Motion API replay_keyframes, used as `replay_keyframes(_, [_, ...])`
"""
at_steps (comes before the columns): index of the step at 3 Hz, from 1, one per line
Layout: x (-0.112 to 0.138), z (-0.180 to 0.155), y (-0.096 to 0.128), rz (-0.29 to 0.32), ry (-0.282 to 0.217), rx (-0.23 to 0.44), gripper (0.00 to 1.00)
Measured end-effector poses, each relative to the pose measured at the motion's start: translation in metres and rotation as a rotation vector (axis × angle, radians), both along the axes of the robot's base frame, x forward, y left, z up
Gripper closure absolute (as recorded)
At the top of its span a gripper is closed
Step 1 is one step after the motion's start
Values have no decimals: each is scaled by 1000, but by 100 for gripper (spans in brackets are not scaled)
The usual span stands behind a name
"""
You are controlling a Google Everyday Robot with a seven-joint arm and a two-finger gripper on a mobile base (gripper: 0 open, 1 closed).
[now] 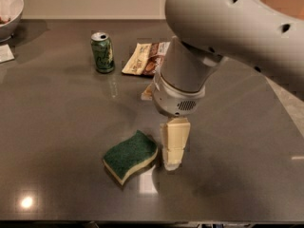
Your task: Move sponge near brown chip bag
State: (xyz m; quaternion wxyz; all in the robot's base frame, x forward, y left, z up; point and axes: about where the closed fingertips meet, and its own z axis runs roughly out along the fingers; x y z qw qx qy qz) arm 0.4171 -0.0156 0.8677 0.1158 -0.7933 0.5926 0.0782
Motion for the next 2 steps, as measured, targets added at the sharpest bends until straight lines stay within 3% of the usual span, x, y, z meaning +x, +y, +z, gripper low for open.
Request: replay_keyframes(2, [5,-22,26,41,25,-18,0])
